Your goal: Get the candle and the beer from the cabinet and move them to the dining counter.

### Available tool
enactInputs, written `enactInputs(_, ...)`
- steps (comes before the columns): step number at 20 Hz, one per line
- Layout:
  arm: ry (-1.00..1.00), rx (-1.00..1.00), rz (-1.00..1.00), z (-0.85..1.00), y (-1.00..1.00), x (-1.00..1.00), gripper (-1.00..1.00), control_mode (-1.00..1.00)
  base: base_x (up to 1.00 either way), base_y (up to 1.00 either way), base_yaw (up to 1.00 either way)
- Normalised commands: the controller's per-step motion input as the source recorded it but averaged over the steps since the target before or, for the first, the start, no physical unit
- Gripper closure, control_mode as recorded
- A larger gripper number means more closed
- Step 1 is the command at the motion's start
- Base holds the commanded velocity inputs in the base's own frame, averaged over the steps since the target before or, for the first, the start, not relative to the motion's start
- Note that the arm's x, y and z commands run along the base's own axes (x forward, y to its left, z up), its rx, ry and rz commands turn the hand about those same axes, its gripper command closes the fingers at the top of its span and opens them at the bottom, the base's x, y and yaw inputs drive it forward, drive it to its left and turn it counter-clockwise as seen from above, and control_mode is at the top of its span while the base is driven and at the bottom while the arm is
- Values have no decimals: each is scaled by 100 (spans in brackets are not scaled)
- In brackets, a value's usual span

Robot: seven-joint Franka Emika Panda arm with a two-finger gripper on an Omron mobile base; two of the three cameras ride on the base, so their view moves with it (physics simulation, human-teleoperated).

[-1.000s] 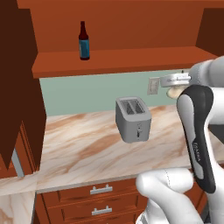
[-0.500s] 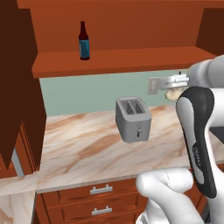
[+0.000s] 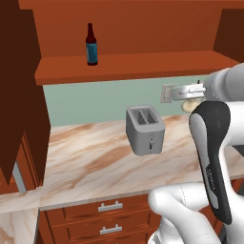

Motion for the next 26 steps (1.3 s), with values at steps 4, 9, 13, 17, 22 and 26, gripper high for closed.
enactInputs(4,0,0,-3,0,-8,-10,100,-100,0,0,0)
enactInputs(9,0,0,0,0,-15,-5,100,-100,0,0,0)
enactInputs(13,0,0,0,0,-2,0,100,100,-8,-2,0)
enactInputs(17,0,0,0,0,0,0,100,100,-77,-7,0)
enactInputs(22,0,0,0,0,0,0,100,100,-100,-27,0)
enactInputs(26,0,0,0,0,0,0,100,100,-100,-35,0)
